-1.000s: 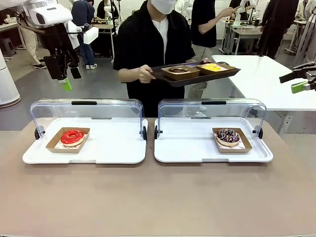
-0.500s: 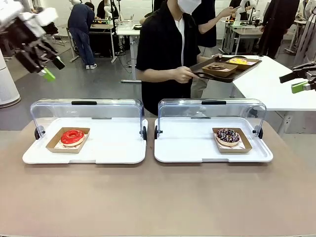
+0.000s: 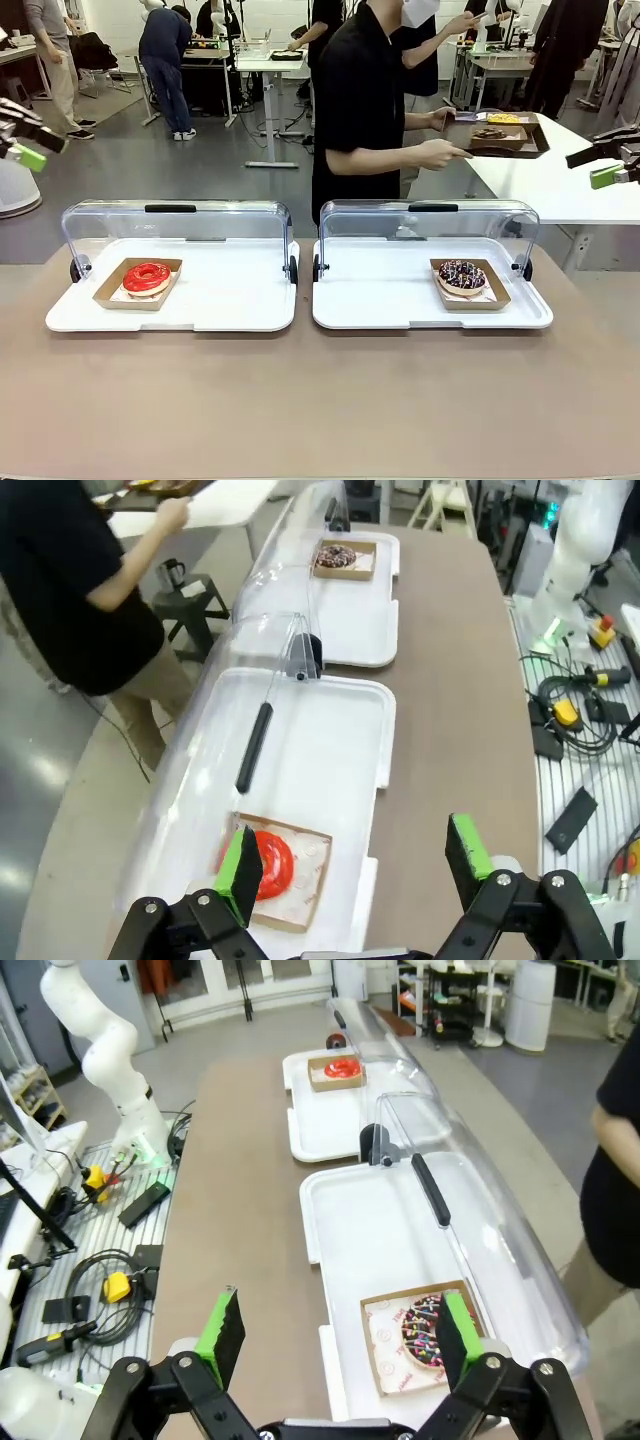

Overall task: Provide the desired donut to the person.
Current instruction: Place the picked Paper togo box onto the Handle tray extended by the person.

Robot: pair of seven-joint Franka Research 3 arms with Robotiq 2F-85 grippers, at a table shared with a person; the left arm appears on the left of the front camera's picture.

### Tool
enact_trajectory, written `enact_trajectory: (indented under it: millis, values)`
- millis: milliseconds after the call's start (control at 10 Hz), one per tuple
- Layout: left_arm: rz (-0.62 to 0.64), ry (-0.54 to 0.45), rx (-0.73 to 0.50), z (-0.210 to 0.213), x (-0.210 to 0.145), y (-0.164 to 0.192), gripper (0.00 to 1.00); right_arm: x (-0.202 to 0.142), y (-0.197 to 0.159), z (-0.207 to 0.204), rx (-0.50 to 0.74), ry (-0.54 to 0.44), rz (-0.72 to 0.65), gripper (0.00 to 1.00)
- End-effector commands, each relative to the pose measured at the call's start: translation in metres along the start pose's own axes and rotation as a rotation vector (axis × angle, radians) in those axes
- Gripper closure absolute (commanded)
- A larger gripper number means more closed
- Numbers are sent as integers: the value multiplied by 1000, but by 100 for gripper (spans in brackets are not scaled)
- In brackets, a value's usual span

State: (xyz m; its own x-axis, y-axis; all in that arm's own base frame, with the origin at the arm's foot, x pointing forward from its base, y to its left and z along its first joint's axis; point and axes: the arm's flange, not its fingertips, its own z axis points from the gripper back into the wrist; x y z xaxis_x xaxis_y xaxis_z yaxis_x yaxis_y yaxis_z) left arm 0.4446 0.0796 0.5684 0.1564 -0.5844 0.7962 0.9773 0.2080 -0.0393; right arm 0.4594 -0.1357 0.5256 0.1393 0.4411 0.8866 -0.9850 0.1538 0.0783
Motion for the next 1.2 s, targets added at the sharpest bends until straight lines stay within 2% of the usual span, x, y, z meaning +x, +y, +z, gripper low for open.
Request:
enact_trajectory:
  millis: [0,300,500,700,900,1100]
  values:
    - [47,-62,30,10,-16,-35,4,0,1,-1,1,-1,0,0]
    - [38,-145,45,24,-48,-53,4,0,1,-1,1,-1,0,0]
    - [10,-161,45,28,-57,-57,4,0,1,-1,1,-1,0,0]
    - [-69,-197,47,27,-60,-48,4,0,1,-1,1,-1,0,0]
    - [-91,-246,30,24,-68,-35,4,0,1,-1,1,-1,0,0]
    - [-117,-227,33,25,-73,-37,4,0,1,-1,1,-1,0,0]
